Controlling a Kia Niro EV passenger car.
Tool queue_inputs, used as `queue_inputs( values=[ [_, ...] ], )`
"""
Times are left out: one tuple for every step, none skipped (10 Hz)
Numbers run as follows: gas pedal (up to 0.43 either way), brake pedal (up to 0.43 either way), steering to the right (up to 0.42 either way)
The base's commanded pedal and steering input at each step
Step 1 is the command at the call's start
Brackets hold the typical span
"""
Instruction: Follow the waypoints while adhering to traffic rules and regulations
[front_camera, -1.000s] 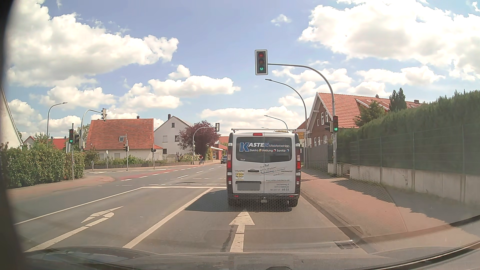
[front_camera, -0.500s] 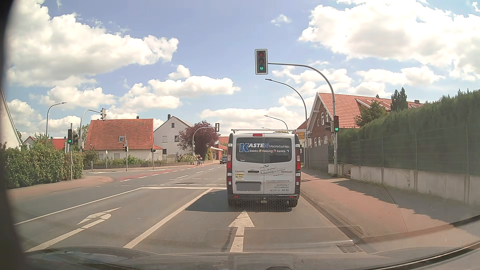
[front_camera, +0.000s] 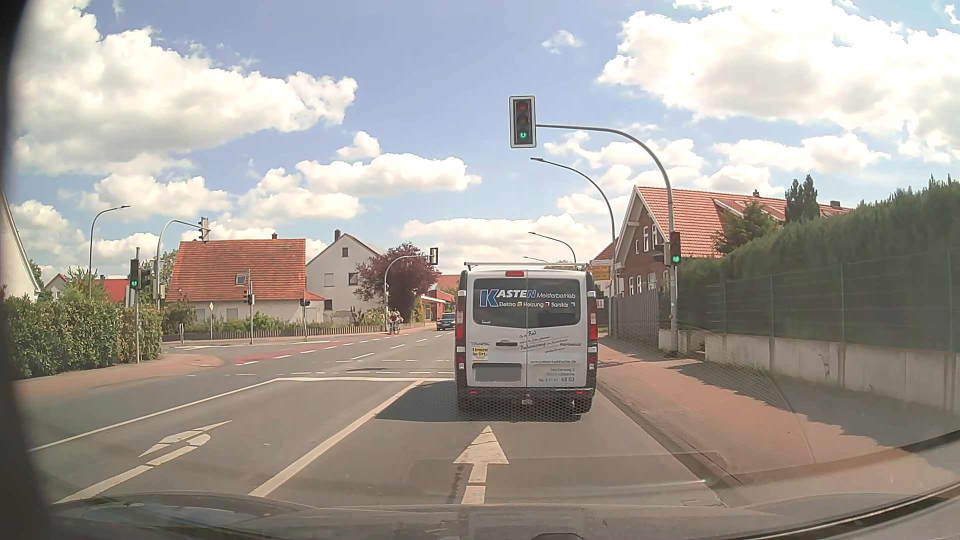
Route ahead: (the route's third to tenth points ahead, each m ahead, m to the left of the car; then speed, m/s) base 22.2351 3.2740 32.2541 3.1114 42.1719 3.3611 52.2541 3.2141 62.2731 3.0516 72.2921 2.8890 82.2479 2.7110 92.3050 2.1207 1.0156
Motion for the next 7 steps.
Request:
queue_inputs(
  values=[
    [0.28,0.0,0.003],
    [0.28,0.0,0.003],
    [0.287,0.0,0.003],
    [0.299,0.0,0.003],
    [0.319,0.0,0.003],
    [0.331,0.0,0.003],
    [0.339,0.0,0.002]
  ],
)
